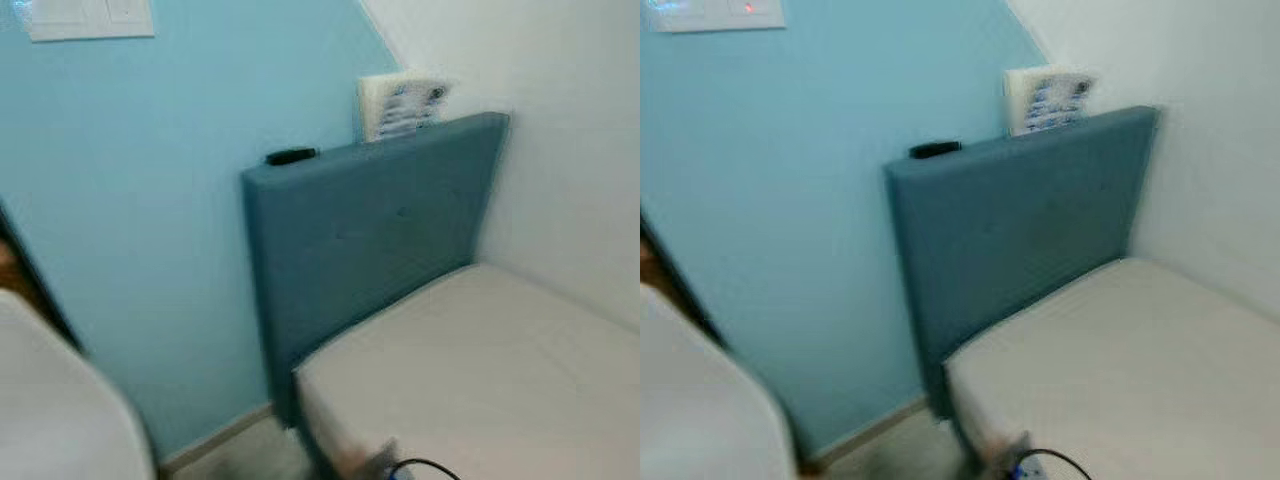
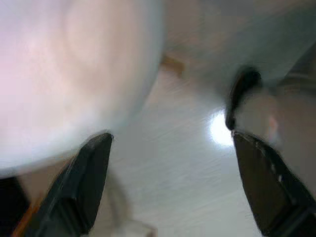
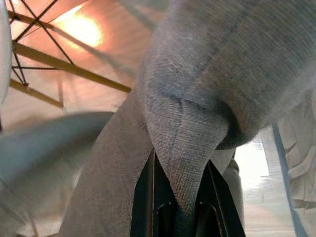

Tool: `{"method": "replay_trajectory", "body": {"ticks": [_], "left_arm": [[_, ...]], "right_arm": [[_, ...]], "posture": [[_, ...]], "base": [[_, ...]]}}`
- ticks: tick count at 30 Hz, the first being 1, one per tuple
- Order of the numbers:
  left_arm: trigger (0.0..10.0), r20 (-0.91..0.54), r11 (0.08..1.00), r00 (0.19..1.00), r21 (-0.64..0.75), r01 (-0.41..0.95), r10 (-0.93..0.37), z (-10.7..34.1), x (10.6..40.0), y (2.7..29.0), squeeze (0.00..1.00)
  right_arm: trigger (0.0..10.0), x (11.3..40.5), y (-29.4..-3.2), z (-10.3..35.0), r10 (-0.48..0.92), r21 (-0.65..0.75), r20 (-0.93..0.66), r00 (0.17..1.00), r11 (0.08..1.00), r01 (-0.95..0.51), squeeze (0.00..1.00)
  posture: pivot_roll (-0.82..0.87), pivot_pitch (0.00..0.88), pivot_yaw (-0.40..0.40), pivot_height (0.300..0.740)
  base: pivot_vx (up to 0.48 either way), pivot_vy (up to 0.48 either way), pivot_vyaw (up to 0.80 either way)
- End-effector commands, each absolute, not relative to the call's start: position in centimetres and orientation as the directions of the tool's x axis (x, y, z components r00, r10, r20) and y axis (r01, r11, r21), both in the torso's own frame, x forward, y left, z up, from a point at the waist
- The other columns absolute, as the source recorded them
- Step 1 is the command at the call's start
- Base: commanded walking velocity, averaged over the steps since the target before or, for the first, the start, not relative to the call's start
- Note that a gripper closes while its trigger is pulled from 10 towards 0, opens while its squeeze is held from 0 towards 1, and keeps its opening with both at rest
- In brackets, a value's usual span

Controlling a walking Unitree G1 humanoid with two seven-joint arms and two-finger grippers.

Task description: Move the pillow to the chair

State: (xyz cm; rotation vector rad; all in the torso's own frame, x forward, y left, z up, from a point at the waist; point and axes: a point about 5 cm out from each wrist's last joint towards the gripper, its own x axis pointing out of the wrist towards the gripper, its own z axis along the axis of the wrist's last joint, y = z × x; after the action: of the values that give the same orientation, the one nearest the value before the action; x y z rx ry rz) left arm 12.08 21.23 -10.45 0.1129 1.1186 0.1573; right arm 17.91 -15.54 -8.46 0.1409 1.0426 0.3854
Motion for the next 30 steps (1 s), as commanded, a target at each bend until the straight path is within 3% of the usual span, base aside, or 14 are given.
{"method": "replay_trajectory", "body": {"ticks": [1,8,23,29,30], "left_arm": [[10.0,-0.887,0.982,0.423,0.178,-0.056,0.185,-10.5,12.0,21.4,0.0],[10.0,-0.887,0.984,0.429,0.17,-0.045,0.173,-10.4,12.3,21.2,0.0],[10.0,-0.89,0.987,0.428,0.158,-0.032,0.156,-10.4,12.3,21.0,0.0],[10.0,-0.892,0.988,0.426,0.151,-0.031,0.15,-10.5,12.2,20.8,0.0],[10.0,-0.894,0.988,0.424,0.15,-0.029,0.148,-10.5,12.1,20.8,0.0]], "right_arm": [[10.0,17.3,-16.0,-8.8,0.339,0.279,-0.831,0.442,0.94,-0.197,0.0],[10.0,16.4,-16.7,-9.2,0.284,0.257,-0.854,0.435,0.959,-0.122,0.0],[10.0,16.5,-16.7,-9.2,0.307,0.245,-0.856,0.416,0.949,-0.197,0.0],[10.0,17.1,-15.9,-8.8,0.374,0.237,-0.84,0.393,0.905,-0.355,0.0],[10.0,18.9,-15.2,-7.7,0.463,0.3,-0.771,0.436,0.87,-0.392,0.0]], "posture": [[-0.02,0.017,-0.024,0.74],[-0.02,0.003,-0.029,0.74],[-0.01,0.0,-0.035,0.74],[-0.02,0.0,-0.029,0.74],[-0.02,0.0,-0.028,0.74]], "base": [[0.0,0.0,0.79],[0.0,0.0,0.79],[0.0,0.0,0.79],[0.0,0.0,0.79],[0.0,0.0,0.79]]}}
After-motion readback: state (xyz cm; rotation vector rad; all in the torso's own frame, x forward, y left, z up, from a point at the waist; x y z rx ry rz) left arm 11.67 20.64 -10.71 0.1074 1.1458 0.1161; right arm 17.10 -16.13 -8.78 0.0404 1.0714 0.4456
